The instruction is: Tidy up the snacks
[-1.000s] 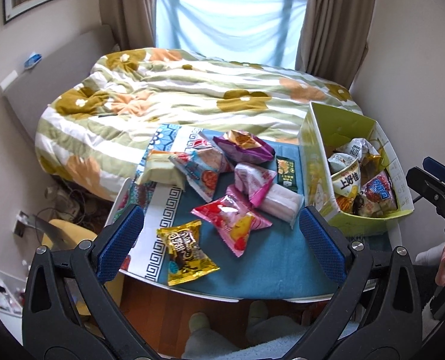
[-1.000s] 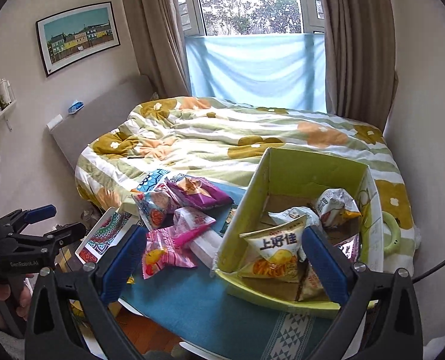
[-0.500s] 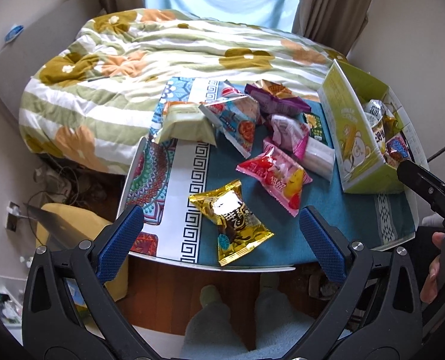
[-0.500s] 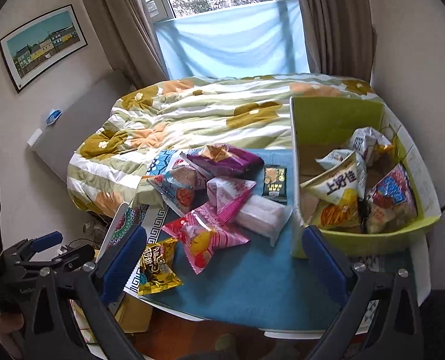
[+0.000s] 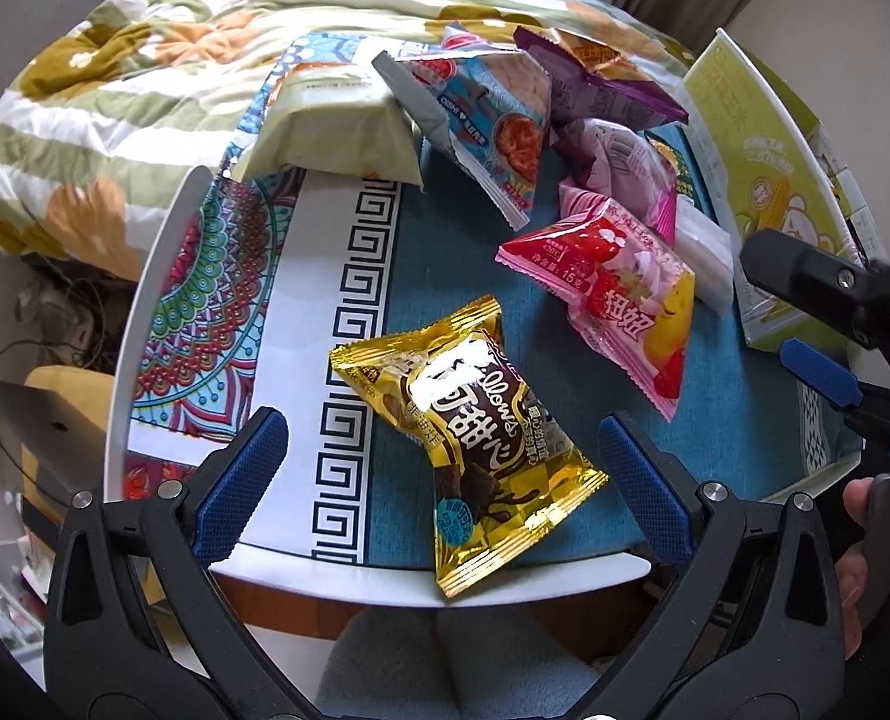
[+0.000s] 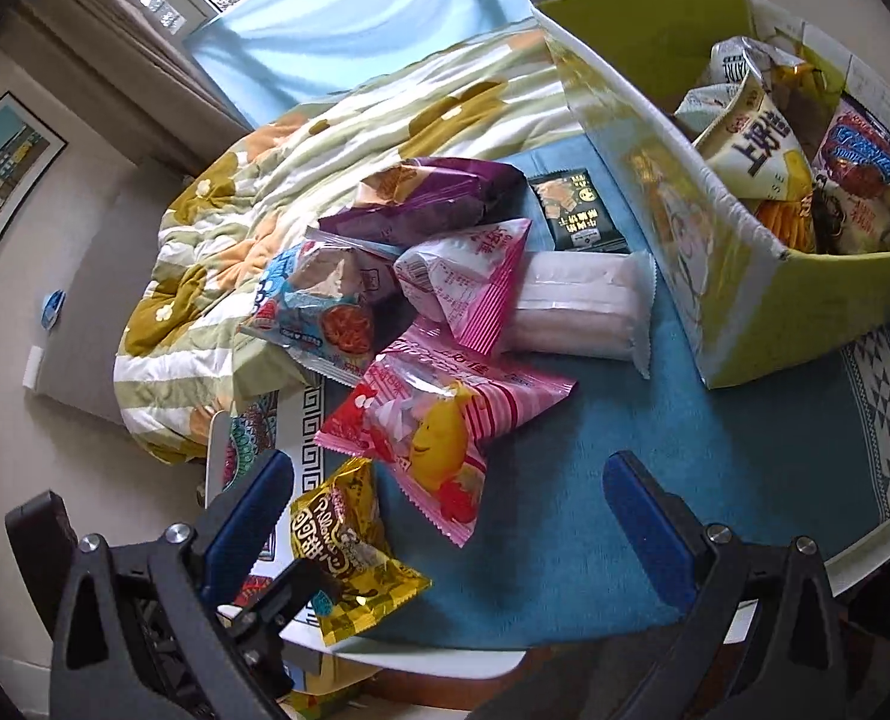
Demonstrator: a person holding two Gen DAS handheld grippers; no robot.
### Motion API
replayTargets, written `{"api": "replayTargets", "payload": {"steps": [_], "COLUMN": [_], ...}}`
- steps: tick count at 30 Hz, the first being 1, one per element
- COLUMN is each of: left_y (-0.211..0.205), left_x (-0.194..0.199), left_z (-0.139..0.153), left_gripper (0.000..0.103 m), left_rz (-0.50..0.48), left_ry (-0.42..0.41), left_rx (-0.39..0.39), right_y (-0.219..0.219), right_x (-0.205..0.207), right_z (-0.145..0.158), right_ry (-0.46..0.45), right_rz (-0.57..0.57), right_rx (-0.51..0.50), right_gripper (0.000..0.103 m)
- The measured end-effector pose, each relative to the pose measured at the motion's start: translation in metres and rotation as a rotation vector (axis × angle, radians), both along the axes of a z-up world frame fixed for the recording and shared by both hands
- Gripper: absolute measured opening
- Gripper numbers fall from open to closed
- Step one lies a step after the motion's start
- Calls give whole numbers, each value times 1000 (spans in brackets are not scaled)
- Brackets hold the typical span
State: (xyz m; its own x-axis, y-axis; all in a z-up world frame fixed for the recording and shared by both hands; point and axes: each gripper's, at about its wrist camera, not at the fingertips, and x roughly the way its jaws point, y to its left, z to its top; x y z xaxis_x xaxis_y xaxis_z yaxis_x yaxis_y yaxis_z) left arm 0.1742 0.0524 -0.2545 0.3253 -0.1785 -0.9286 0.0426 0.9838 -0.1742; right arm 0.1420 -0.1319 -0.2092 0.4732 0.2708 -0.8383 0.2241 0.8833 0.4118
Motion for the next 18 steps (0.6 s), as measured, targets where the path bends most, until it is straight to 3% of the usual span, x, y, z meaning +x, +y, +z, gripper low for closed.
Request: {"api": "replayTargets", "payload": {"steps": [10, 18], "left_y": [-5, 6], "left_x": [22, 25], "left_z": [-35, -47], "left_gripper": [102, 99], "left_rz": [11, 6], "left_ry": [62, 101], "left_rx": [21, 61], "right_y": [10, 10], "right_x": [54, 68], "right_z": [-44, -62], "right_ry": [124, 184], "right_rz": [-110, -98], "right_rx": [36, 19], "right_gripper": [103, 103]}}
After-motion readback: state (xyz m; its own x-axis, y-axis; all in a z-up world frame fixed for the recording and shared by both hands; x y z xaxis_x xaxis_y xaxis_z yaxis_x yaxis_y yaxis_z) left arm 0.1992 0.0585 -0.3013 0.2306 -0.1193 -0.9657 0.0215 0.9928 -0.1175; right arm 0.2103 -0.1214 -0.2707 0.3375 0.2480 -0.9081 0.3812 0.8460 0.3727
